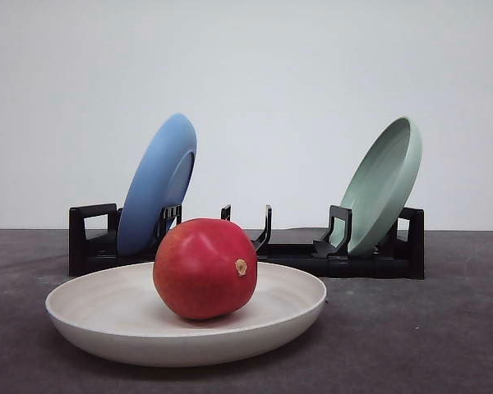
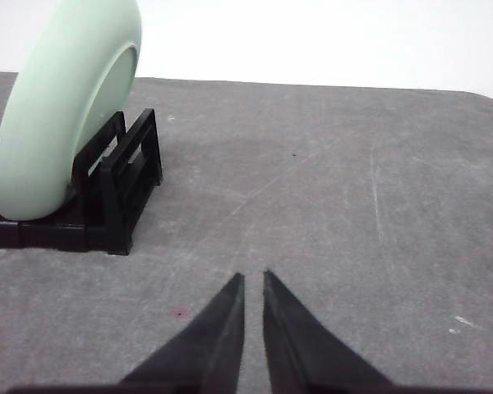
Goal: Place pomegranate in white plate
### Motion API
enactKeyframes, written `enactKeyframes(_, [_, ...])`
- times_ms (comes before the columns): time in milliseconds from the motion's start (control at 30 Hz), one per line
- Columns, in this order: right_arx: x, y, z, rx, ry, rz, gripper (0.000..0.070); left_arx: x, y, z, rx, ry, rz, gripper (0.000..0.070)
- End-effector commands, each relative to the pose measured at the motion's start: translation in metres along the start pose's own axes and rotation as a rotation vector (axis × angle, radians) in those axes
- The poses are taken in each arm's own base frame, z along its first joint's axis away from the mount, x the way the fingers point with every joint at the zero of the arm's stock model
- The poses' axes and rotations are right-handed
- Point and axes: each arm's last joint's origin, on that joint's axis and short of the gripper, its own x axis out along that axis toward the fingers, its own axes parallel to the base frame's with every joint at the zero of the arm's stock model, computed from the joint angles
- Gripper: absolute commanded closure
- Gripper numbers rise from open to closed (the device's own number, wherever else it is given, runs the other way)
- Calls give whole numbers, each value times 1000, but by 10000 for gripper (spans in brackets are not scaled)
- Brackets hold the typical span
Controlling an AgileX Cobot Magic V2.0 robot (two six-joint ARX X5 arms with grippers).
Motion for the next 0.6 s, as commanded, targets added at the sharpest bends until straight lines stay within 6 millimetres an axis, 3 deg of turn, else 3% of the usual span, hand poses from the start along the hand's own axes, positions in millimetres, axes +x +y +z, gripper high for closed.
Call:
enactKeyframes(0, [0, 0, 0, -1, -7, -2, 662, 1, 0, -4, 6, 14, 3, 682])
enactKeyframes(567, [0, 0, 0, -1, -7, -2, 662, 1, 0, -4, 6, 14, 3, 683])
